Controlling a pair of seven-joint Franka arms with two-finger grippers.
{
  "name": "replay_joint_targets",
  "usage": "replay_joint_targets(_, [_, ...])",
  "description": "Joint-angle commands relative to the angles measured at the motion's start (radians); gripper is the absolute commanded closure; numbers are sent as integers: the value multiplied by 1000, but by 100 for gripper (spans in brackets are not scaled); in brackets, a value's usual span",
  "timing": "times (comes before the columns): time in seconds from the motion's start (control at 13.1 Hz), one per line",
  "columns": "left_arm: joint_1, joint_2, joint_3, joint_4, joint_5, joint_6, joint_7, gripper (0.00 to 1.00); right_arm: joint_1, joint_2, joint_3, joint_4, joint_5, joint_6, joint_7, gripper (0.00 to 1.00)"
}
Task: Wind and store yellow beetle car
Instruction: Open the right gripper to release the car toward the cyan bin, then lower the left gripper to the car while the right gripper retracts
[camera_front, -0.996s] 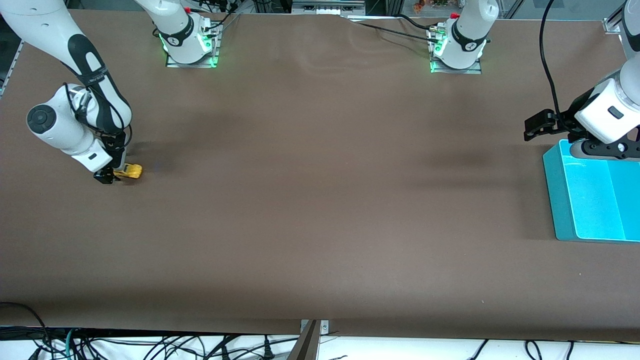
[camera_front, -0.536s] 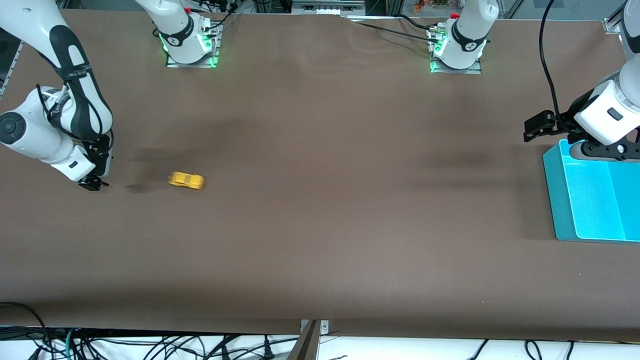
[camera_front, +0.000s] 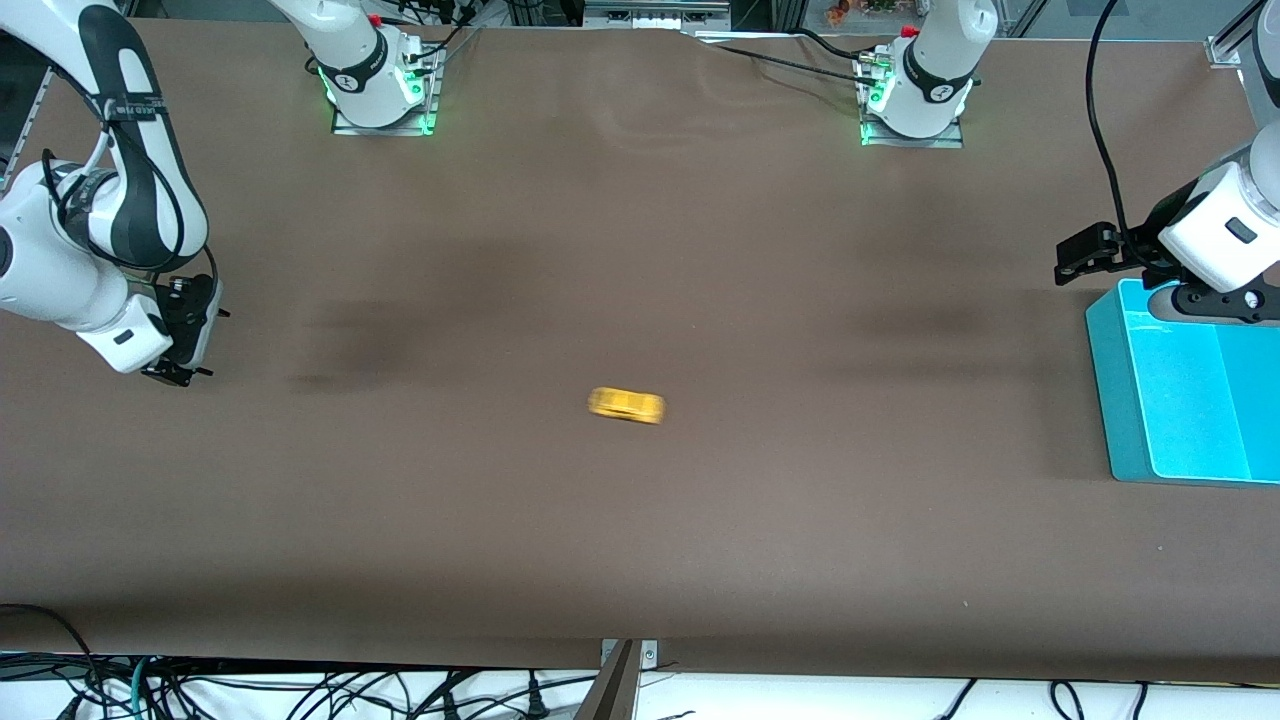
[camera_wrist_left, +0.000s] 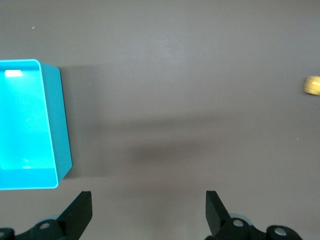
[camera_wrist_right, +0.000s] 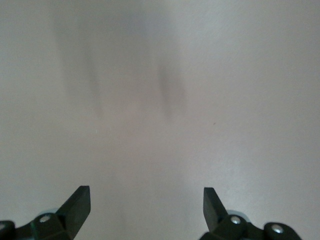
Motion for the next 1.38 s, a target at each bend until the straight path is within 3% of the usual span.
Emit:
replay_joint_targets(0.0, [19, 37, 2, 30, -21, -10, 140, 0, -7, -11, 59, 51, -8, -86, 219, 0])
replay_joint_targets(0.23, [41, 83, 2, 30, -16, -7, 331, 0, -7, -40, 119, 52, -8, -123, 473, 0])
replay_joint_targets(0.46, [55, 108, 1, 27, -16, -6, 378, 0, -7, -71, 137, 74, -8, -196, 704, 0])
replay_joint_targets(0.84, [76, 203, 1, 10, 13, 73, 840, 0, -4, -83, 162, 257, -5, -423, 1141, 0])
replay_joint_targets(1.15, [121, 319, 1, 10, 22, 195, 1169, 0, 15, -99, 156, 413, -7, -597, 1348, 0])
replay_joint_targets(1.3, [122, 374, 1, 7, 22, 298, 1307, 0, 68, -119, 96, 458, 12, -640, 1481, 0])
